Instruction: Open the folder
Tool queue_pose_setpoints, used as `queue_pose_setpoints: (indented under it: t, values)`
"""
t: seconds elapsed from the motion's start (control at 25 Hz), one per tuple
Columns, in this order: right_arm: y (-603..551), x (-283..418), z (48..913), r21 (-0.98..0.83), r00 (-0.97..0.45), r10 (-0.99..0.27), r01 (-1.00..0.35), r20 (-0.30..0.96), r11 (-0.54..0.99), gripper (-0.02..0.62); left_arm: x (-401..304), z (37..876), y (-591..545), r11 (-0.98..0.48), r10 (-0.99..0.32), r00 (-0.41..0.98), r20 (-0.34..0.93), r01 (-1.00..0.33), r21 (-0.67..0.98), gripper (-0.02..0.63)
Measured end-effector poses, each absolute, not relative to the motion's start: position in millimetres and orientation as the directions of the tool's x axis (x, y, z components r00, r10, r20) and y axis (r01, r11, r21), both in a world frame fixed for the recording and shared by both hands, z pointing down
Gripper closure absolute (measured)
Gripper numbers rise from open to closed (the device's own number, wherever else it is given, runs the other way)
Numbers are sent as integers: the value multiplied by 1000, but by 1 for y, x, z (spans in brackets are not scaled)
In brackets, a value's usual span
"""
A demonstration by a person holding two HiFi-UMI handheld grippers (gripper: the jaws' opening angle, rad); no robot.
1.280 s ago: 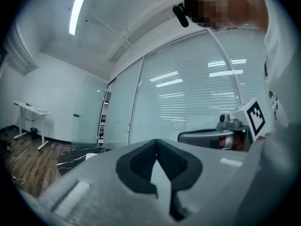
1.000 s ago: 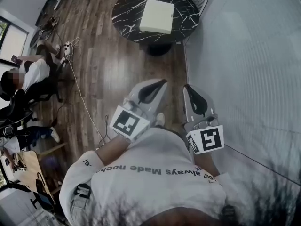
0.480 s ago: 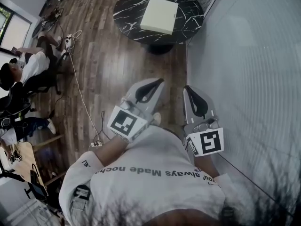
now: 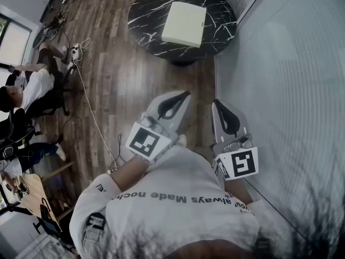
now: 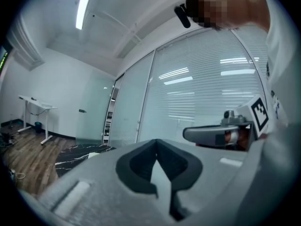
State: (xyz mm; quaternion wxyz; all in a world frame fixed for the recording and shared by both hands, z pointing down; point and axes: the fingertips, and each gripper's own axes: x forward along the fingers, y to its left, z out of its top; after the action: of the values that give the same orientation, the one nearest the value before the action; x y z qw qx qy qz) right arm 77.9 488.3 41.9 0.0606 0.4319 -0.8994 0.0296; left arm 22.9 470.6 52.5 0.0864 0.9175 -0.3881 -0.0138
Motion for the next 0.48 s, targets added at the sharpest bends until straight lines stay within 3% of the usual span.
queue_pose_setpoints:
  t: [0.48]
  values:
    - [371, 4, 36, 10, -588, -797, -804, 136, 595, 594, -57, 42, 353, -702, -701, 713, 13, -694, 159, 603]
